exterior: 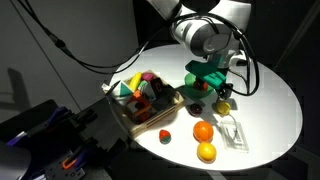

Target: Put the toy orange in the bowl

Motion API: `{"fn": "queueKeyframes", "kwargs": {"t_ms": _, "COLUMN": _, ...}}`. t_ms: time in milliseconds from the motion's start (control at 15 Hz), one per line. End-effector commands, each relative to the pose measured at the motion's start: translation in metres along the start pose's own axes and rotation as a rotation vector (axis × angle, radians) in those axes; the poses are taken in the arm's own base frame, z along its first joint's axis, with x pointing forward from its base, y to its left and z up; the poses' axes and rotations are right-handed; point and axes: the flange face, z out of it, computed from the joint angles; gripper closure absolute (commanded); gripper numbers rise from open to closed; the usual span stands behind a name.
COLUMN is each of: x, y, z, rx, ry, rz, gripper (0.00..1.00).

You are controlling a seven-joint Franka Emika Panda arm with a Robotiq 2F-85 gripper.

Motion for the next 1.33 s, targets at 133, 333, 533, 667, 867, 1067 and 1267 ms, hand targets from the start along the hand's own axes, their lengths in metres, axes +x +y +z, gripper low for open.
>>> {"fn": "queueKeyframes", "kwargs": {"t_ms": 133, "x": 0.002, "y": 0.008, "z": -0.001, "rx": -0.008, "ry": -0.026, "rz": 0.014, "gripper": 0.00}}
{"fn": "queueKeyframes", "kwargs": {"t_ms": 333, "x": 0.000, "y": 0.011, "z": 0.000, "rx": -0.009, "ry": -0.036, "rz": 0.020, "gripper": 0.00}}
{"fn": "queueKeyframes", "kwargs": {"t_ms": 533, "x": -0.003, "y": 0.016, "z": 0.000, "rx": -0.008, "ry": -0.047, "rz": 0.025, "gripper": 0.00}}
{"fn": "queueKeyframes", "kwargs": {"t_ms": 667, "x": -0.005, "y": 0.019, "z": -0.001, "rx": -0.007, "ry": -0.053, "rz": 0.028, "gripper": 0.00}}
{"fn": "queueKeyframes", "kwargs": {"t_ms": 867, "x": -0.009, "y": 0.021, "z": -0.001, "rx": -0.006, "ry": -0.059, "rz": 0.030, "gripper": 0.00}}
{"fn": "queueKeyframes", "kwargs": {"t_ms": 1067, "x": -0.013, "y": 0.024, "z": -0.001, "rx": 0.001, "ry": -0.069, "rz": 0.031, "gripper": 0.00}}
{"fn": "queueKeyframes", "kwargs": {"t_ms": 1267, "x": -0.019, "y": 0.025, "z": 0.001, "rx": 0.012, "ry": -0.100, "rz": 0.038, "gripper": 0.00}}
